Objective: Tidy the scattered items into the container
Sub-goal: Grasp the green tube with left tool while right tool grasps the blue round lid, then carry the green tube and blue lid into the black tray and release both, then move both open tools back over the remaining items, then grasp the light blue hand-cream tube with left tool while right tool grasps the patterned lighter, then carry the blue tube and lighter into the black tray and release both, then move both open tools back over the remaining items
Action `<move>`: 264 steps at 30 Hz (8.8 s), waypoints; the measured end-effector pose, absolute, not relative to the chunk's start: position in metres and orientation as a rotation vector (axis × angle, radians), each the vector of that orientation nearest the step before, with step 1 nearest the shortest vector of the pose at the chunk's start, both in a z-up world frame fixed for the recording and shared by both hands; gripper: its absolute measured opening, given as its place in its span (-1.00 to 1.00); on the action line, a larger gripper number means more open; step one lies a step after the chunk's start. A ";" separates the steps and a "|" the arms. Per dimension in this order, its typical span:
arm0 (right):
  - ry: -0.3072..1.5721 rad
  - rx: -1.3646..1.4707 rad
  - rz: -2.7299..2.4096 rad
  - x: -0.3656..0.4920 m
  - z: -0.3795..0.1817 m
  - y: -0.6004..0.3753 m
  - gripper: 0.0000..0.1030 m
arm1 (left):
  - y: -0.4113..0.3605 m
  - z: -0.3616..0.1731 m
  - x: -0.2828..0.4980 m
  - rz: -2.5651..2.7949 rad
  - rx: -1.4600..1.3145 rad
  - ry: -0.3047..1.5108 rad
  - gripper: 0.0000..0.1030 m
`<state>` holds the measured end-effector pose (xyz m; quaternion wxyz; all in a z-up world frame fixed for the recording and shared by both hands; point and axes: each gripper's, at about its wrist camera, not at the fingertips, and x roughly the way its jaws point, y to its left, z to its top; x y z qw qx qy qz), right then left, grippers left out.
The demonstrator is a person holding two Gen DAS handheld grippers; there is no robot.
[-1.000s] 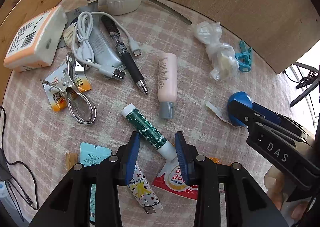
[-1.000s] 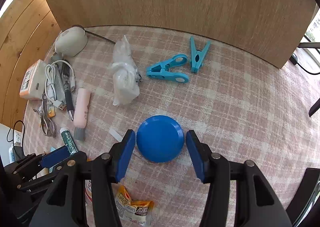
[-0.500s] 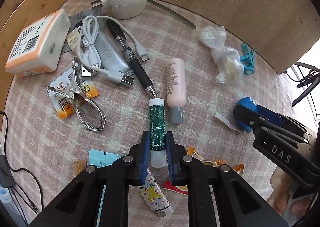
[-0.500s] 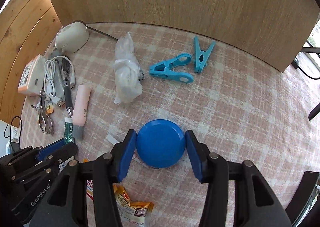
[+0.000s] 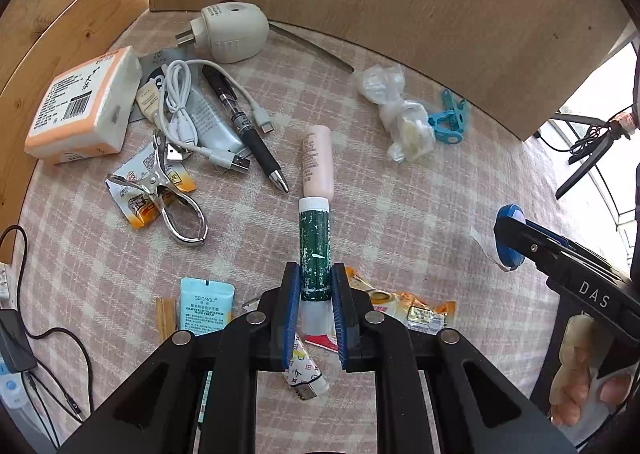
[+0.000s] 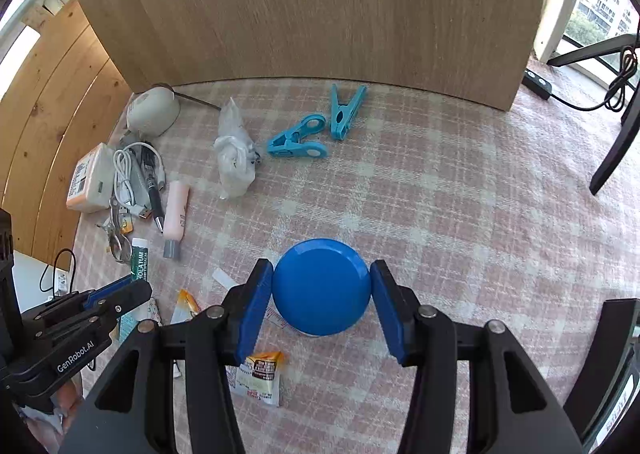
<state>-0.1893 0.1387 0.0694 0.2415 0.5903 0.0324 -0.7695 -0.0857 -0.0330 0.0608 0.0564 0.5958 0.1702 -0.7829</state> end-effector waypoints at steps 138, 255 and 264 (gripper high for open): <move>0.469 1.601 -1.743 -0.086 0.025 -0.016 -0.56 | -0.072 0.012 0.011 -2.282 1.681 0.608 -0.50; -0.478 1.611 -2.750 0.002 0.166 0.574 -0.13 | 0.304 0.139 0.008 -3.045 1.941 0.032 0.04; -0.346 1.550 -2.609 -0.042 0.163 0.482 -0.13 | 0.197 0.139 -0.001 -2.882 1.782 0.210 0.04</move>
